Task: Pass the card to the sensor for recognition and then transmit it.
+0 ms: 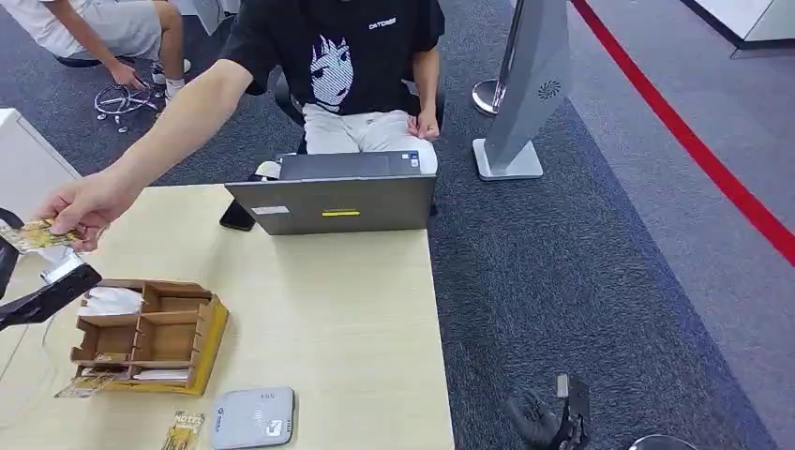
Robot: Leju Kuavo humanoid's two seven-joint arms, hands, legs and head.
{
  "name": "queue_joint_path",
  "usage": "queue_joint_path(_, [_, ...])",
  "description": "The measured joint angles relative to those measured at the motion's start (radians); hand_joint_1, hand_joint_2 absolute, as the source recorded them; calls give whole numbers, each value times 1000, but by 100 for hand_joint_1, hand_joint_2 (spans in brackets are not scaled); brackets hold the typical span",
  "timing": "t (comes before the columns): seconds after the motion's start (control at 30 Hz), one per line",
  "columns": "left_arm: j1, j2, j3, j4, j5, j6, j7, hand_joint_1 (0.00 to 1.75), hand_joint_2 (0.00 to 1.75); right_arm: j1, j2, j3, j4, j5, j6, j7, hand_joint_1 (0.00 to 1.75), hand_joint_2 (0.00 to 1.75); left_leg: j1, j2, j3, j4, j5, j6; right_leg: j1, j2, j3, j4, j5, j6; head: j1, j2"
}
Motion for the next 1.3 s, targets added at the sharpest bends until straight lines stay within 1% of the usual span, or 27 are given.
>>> queue_joint_path(0.13, [2, 0, 7, 9, 17, 2, 1, 0, 175, 0, 0, 0, 2, 2, 0, 2, 0, 175, 0, 0, 0, 0, 0, 0, 0, 0, 0, 0, 0, 0, 0, 0])
queue_joint_path(0.37, [32, -5, 29, 9, 19, 40, -15, 0, 175, 0, 0, 0, 3, 3, 0, 4, 0, 175, 0, 0, 0, 0, 0, 0, 0, 0, 0, 0, 0, 0, 0, 0])
queue_joint_path(0.47, [79, -13, 53, -18, 26, 111, -39, 0, 175, 4, 0, 0, 3, 3, 0, 4, 0, 175, 0, 1, 0, 0, 0, 0, 0, 1, 0, 0, 0, 0, 0, 0])
queue_joint_path(0.57, [155, -36, 89, -83, 34, 224, -86, 0, 175, 11, 0, 0, -5, 1, -2, 5, 0, 175, 0, 1, 0, 0, 0, 0, 0, 1, 0, 0, 0, 0, 0, 0])
queue_joint_path(0.63, [236, -72, 128, -168, 55, 379, -152, 0, 175, 14, 0, 0, -10, -5, -5, 6, 0, 175, 0, 2, 0, 0, -2, 0, 0, 2, 0, 0, 0, 0, 0, 0])
queue_joint_path(0.67, [291, -100, 152, -226, 91, 458, -200, 0, 175, 17, 0, 0, -13, -13, -9, 6, 0, 175, -1, 3, 0, 0, -3, 0, -1, 4, 0, -1, -1, 1, 0, 0])
queue_joint_path(0.7, [340, -140, 178, -289, 145, 515, -263, 0, 175, 23, 0, 0, -17, -24, -17, 6, 0, 175, -1, 4, 0, 0, -4, 1, -1, 5, 0, -1, -1, 1, 0, 0])
queue_joint_path(0.73, [386, -188, 204, -353, 197, 549, -316, 0, 175, 30, 0, 0, -21, -31, -22, 5, 0, 175, -1, 4, 0, 0, -4, 2, -2, 4, 0, -2, -2, 2, 0, 0])
queue_joint_path(0.77, [426, -223, 223, -397, 226, 555, -356, 0, 175, 35, 0, 0, -23, -35, -23, 4, 0, 175, -1, 3, 0, 0, -4, 2, -1, 3, 0, -2, -3, 3, 0, 0])
queue_joint_path(0.8, [452, -250, 242, -435, 234, 556, -372, 0, 175, 37, 0, 0, -26, -35, -24, 4, 0, 175, -1, 2, 0, 0, -5, 2, -1, 2, 0, -2, -3, 4, 3, 0])
queue_joint_path(0.87, [497, -302, 276, -499, 283, 556, -405, 0, 175, 39, 0, 0, -30, -40, -26, 4, 0, 175, -1, 1, -1, 0, -5, 3, -2, 1, 1, -2, -3, 4, 2, 0])
queue_joint_path(0.9, [516, -348, 301, -539, 339, 556, -448, 0, 175, 40, 0, 2, -33, -45, -30, 4, 0, 175, -1, 1, -1, 0, -5, 3, -2, 1, 2, -2, -3, 4, 2, 0])
queue_joint_path(0.93, [537, -383, 321, -564, 381, 556, -486, 0, 175, 40, 0, 3, -35, -52, -36, 3, 0, 175, -1, 1, -1, -1, -5, 3, -1, 1, 2, -2, -3, 4, 1, 0])
queue_joint_path(0.97, [568, -439, 356, -598, 439, 556, -543, 0, 175, 41, 0, 6, -38, -61, -41, 1, 0, 175, -1, 2, 0, -1, -5, 3, -1, 2, 2, -2, -3, 4, 1, 0])
queue_joint_path(1.0, [599, -496, 396, -627, 484, 548, -583, 0, 175, 42, 0, 8, -39, -70, -45, -2, 0, 175, -1, 3, 0, -1, -6, 2, -2, 3, 2, -2, -3, 4, 0, 0])
queue_joint_path(1.03, [628, -546, 433, -647, 543, 524, -605, 0, 175, 46, 0, 11, -40, -82, -52, -7, 0, 175, -1, 3, 1, 0, -6, 2, -2, 3, 2, -2, -3, 4, 0, 0])
queue_joint_path(1.07, [645, -599, 477, -663, 610, 478, -599, 0, 175, 49, 0, 15, -42, -91, -60, -11, 0, 175, -1, 2, 0, 0, -5, 3, -2, 2, 2, -2, -3, 4, 0, 0])
queue_joint_path(1.1, [657, -651, 522, -673, 687, 421, -569, 0, 175, 52, 0, 18, -44, -96, -66, -11, 0, 175, -2, 0, 0, 0, -5, 3, -2, -1, 2, -2, -4, 4, 1, 0])
queue_joint_path(1.13, [662, -695, 567, -674, 766, 369, -513, 0, 175, 56, 0, 21, -49, -104, -74, -11, 0, 175, -2, -1, 0, 0, -5, 3, -2, -2, 2, -2, -4, 5, 2, 0])
queue_joint_path(1.17, [666, -740, 612, -674, 847, 332, -434, 0, 175, 60, 0, 22, -58, -110, -81, -10, 0, 175, -1, -2, 0, 0, -5, 3, -1, -2, 2, -2, -4, 5, 2, 0])
queue_joint_path(1.2, [672, -761, 646, -669, 904, 310, -371, 0, 175, 64, 0, 22, -65, -112, -85, -9, 0, 175, -1, -1, 0, 0, -5, 3, -1, -2, 2, -2, -4, 4, 2, 0])
queue_joint_path(1.23, [676, -792, 680, -658, 940, 299, -344, 0, 175, 71, 0, 22, -73, -112, -90, -7, 0, 175, -1, -1, 0, 0, -5, 3, -1, -2, 2, -2, -4, 4, 0, 0])
queue_joint_path(1.3, [681, -829, 727, -640, 961, 284, -340, 0, 175, 81, 0, 22, -85, -113, -92, -5, 0, 175, 0, -1, 0, 0, -5, 2, 0, -2, 2, -2, -4, 4, -1, 0])
